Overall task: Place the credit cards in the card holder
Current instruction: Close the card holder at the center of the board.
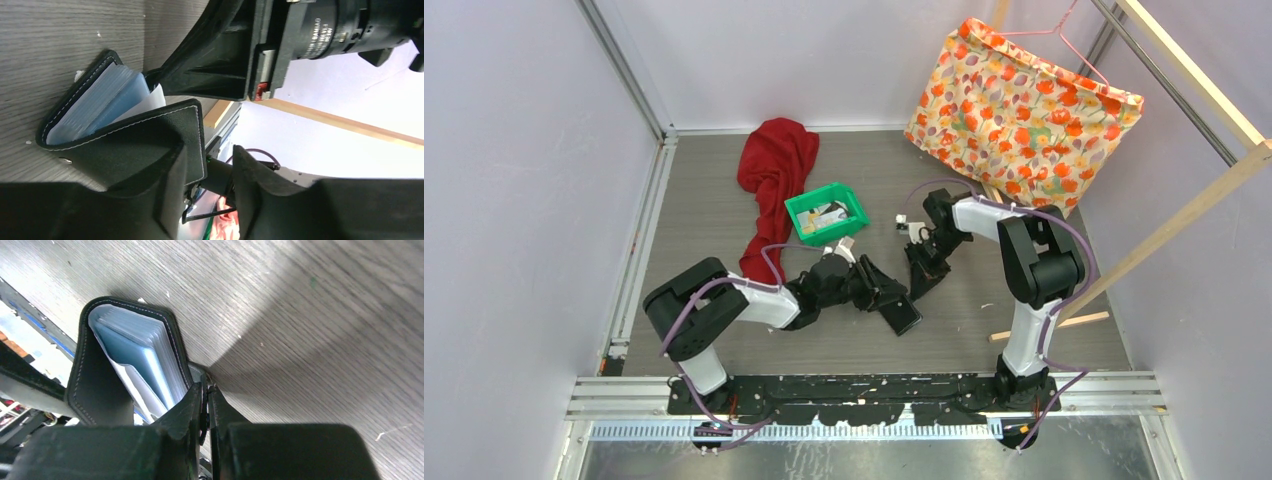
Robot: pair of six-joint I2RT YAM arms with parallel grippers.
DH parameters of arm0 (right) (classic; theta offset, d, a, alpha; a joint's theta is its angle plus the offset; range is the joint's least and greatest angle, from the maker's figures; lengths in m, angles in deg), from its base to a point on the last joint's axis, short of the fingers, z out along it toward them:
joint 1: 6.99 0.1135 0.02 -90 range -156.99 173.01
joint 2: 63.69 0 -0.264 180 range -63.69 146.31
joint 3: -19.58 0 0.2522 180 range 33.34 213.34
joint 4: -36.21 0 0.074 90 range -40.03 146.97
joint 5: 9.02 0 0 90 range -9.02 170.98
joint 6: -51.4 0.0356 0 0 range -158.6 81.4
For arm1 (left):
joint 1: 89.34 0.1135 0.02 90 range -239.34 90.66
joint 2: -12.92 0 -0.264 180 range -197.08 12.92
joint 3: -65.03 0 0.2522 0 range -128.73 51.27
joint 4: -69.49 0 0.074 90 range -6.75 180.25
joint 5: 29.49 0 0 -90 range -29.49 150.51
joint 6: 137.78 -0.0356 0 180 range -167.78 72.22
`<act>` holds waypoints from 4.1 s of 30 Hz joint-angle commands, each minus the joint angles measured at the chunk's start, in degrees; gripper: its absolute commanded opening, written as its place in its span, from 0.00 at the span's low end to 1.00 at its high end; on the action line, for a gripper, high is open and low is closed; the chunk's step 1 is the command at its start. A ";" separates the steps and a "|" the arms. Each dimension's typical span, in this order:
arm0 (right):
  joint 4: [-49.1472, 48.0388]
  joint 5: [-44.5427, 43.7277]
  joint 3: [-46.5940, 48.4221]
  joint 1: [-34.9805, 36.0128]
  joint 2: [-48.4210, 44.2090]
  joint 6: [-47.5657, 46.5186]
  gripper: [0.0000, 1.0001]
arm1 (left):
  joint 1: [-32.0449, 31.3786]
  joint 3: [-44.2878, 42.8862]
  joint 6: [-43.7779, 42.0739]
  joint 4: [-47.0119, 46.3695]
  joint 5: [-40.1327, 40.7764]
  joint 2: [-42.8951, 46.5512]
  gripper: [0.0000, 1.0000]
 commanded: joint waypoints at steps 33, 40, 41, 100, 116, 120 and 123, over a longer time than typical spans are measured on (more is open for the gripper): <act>-2.49 -0.02 6.75 4.96 -3.90 -4.48 0.12 | 3.93 -14.90 -18.34 28.25 -1.07 0.09 0.36; -2.52 -0.94 8.35 6.04 -2.05 -4.85 0.15 | 4.05 -16.33 -18.29 37.17 1.53 -2.44 0.31; -2.51 -1.14 8.42 6.07 -2.05 -5.11 0.17 | 4.29 -16.07 -18.18 38.17 1.84 -3.11 0.30; 9.38 11.96 11.30 2.21 -3.35 -27.45 0.01 | 6.83 -11.86 -18.01 40.50 -1.79 -5.95 0.19; 3.21 2.35 4.32 9.26 -6.26 -24.93 0.01 | 6.84 -11.08 -15.99 38.62 -2.99 -6.17 0.16; 1.58 1.34 4.18 9.94 -5.44 -22.20 0.01 | 6.83 -10.89 -15.63 37.90 -3.44 -6.25 0.15; 0.80 0.84 4.20 10.17 -5.11 -20.71 0.01 | 6.83 -10.89 -15.54 37.65 -3.55 -6.19 0.15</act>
